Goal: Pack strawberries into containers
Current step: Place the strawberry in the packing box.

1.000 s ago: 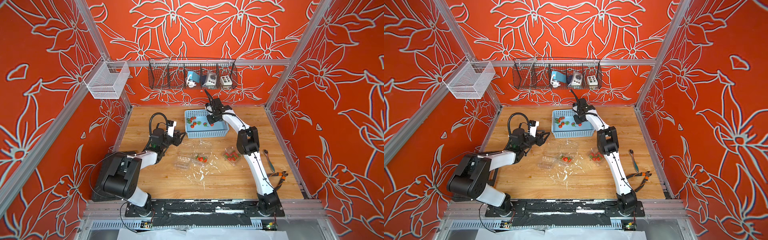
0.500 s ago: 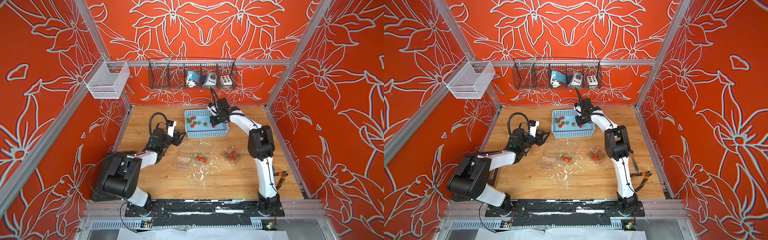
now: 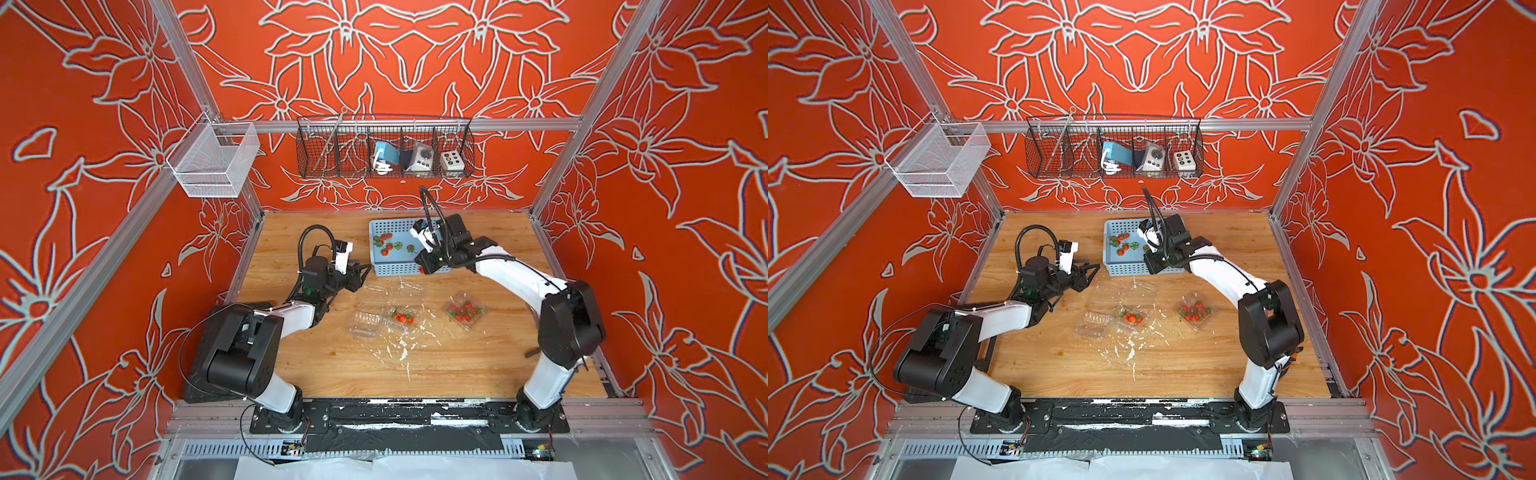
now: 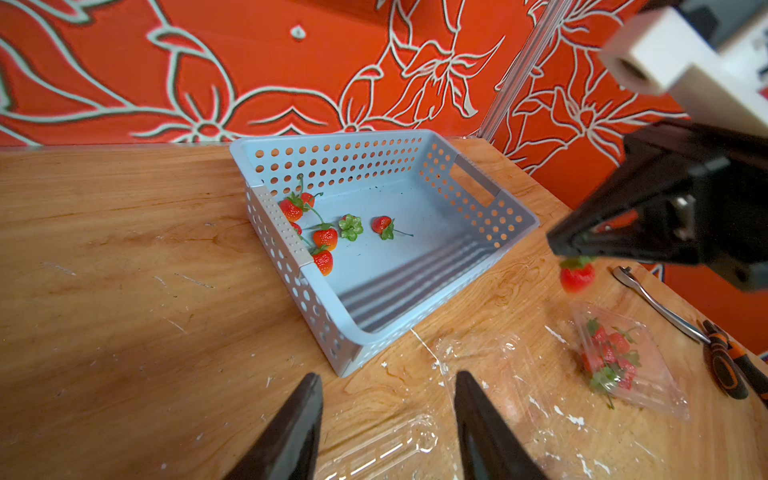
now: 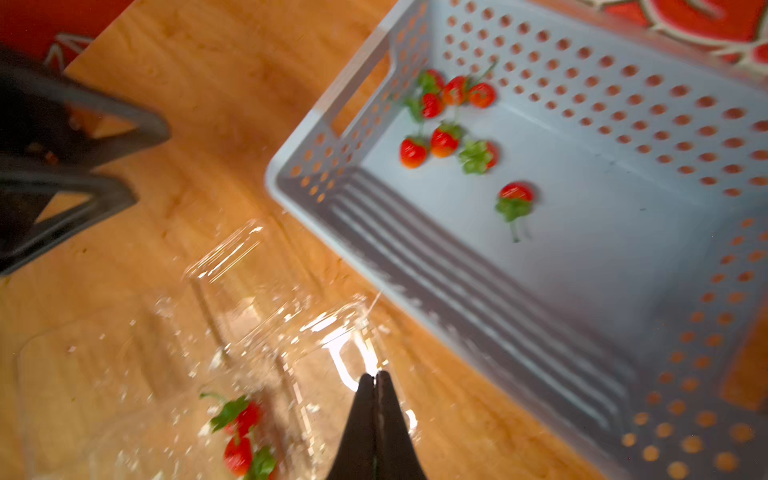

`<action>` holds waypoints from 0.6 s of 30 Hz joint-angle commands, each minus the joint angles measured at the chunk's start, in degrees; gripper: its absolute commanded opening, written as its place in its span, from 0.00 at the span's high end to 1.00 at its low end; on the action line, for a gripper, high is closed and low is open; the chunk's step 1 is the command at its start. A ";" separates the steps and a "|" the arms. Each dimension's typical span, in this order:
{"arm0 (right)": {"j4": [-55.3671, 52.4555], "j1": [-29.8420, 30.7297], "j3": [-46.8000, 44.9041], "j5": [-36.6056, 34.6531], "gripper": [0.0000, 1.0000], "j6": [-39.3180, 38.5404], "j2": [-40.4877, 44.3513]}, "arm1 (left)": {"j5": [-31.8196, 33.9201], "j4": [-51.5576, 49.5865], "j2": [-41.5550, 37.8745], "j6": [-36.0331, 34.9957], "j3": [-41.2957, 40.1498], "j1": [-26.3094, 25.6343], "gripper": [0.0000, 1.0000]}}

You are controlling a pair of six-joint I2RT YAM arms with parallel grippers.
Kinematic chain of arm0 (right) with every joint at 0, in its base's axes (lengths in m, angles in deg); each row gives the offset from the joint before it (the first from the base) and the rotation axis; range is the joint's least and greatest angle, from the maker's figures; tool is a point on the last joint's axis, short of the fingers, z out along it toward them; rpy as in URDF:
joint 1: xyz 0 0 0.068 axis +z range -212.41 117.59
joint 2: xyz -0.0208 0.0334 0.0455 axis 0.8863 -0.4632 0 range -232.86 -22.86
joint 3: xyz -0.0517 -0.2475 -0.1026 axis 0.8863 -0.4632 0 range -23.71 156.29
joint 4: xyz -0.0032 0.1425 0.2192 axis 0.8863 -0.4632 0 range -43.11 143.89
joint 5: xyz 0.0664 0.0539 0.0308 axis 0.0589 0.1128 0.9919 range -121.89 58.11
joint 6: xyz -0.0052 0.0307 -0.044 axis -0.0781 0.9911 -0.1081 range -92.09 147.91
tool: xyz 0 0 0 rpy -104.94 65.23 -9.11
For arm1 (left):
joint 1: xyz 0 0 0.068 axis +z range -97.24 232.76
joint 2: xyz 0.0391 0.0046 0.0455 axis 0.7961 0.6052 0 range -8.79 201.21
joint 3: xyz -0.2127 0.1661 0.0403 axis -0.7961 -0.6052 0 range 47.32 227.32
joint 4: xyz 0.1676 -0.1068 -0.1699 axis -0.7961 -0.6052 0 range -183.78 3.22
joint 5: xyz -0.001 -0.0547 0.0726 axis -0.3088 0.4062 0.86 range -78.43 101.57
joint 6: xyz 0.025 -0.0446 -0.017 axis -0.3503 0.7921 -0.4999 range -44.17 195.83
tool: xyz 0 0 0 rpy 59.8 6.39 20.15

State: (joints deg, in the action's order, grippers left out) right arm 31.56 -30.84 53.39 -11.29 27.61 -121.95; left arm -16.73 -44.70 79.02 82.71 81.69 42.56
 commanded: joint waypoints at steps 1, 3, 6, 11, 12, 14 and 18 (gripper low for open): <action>2.70 4.37 -4.94 1.01 1.00 1.07 2.95 | -0.80 1.50 -0.29 0.18 -0.53 0.01 0.49; 3.32 6.77 -7.18 2.02 1.00 2.18 3.41 | -0.68 1.50 -0.52 0.16 -0.70 0.01 0.49; 4.80 9.63 -9.30 2.62 1.00 3.41 2.89 | -0.63 1.51 -0.76 0.16 -0.80 0.00 0.49; 4.61 13.72 -9.52 1.54 1.00 3.84 -0.92 | -0.62 1.71 -0.96 0.24 -1.06 0.08 0.49; 4.28 14.46 -9.49 1.10 1.00 3.59 -1.62 | -0.62 1.72 -0.89 0.25 -1.06 0.05 0.49; 3.67 15.56 -9.21 0.41 1.00 3.67 -2.77 | -0.71 1.92 -1.00 0.32 -1.06 0.08 0.49; 2.71 16.94 -8.61 -1.06 0.94 3.34 -3.81 | -0.89 2.03 -0.77 0.42 -0.97 0.01 0.49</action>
State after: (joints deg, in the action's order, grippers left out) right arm 34.95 -14.64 44.16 -10.61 30.87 -125.10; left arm -16.77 -44.24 79.02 82.97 81.20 42.56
